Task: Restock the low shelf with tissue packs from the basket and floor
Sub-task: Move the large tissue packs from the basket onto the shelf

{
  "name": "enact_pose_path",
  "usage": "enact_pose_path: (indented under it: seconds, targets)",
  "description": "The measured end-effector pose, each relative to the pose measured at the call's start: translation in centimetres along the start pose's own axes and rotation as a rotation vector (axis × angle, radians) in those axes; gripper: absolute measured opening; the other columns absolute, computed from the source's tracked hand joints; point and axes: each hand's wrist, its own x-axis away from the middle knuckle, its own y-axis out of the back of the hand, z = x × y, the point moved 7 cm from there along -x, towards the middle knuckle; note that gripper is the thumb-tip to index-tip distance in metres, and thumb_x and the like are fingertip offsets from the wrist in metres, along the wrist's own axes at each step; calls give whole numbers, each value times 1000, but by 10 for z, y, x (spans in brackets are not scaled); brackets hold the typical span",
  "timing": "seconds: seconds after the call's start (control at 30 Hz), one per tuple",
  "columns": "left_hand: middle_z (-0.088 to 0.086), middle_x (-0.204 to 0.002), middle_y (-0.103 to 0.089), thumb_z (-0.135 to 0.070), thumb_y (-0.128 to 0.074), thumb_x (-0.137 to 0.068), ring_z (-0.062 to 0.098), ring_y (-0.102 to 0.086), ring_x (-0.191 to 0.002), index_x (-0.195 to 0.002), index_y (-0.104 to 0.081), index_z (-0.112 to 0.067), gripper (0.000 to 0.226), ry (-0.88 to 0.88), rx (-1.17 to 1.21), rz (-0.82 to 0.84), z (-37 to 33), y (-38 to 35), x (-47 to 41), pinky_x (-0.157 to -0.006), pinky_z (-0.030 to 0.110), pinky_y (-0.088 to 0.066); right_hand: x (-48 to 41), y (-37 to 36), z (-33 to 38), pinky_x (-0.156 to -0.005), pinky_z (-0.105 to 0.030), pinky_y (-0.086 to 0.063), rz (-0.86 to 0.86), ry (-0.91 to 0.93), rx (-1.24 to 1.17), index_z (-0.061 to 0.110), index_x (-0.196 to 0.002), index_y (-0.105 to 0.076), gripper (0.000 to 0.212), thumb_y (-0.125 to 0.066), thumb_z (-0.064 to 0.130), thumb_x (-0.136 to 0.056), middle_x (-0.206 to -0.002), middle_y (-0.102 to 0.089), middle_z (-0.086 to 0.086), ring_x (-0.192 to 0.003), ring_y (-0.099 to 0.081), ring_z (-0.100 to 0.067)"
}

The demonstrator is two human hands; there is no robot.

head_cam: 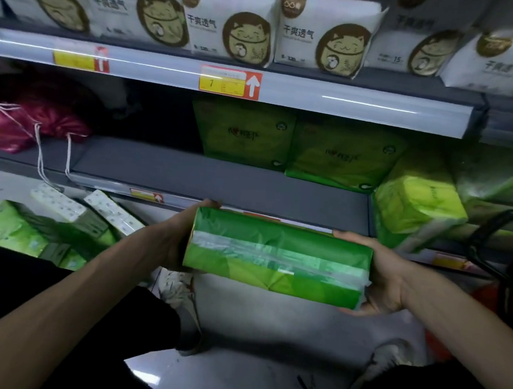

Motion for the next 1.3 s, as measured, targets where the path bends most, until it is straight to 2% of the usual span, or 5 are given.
enact_pose_path:
  seconds: [0.13,0.33,0.73,1.1,1.3]
  targets:
    - [24,-144,-59,-50,-63,-92,44,-57,-133,-145,-54,-5,70,-11,-4,-1,4,-1,-8,-97,48,-54,2,5,-1,-86,-49,-58,6,31,-19,20,-118,-71,81,-88,65,-53,-110,-73,-14,-96,-72,-34]
    - [18,-127,-72,-54,-91,-57,38,-68,-119,-133,-63,-7,93,119,-81,133,3,-6,-14,-107,54,-50,15,11,15,-86,-44,-61,72,326,-163,20,-124,-72,46,-76,44,-85,-109,-78,-11,-95,-77,-29]
    - [9,-133,-70,0,-81,-70,30,-63,-127,-136,-62,-9,69,-74,-245,258,-26,-41,-46,-110,49,-47,8,62,39,-103,-46,-53,-33,604,91,14,-130,-67,86,-101,31,-53,-117,-77,-5,-108,-74,-24]
    - [25,-131,-64,22,-74,-65,44,-61,-122,-135,-55,2,76,-298,-305,122,-51,-61,-83,-86,47,-63,-23,76,56,-64,-5,-50,-273,830,150,21,-123,-59,57,-87,5,-77,-108,-70,7,-94,-65,-6]
    - [20,-133,-64,29,-67,-71,38,-65,-120,-141,-52,-4,79,-409,-233,96,-72,-86,-121,-80,43,-65,-22,97,97,-75,-34,-61,-387,848,-71,19,-122,-59,27,-69,17,-98,-115,-68,-9,-89,-67,-24]
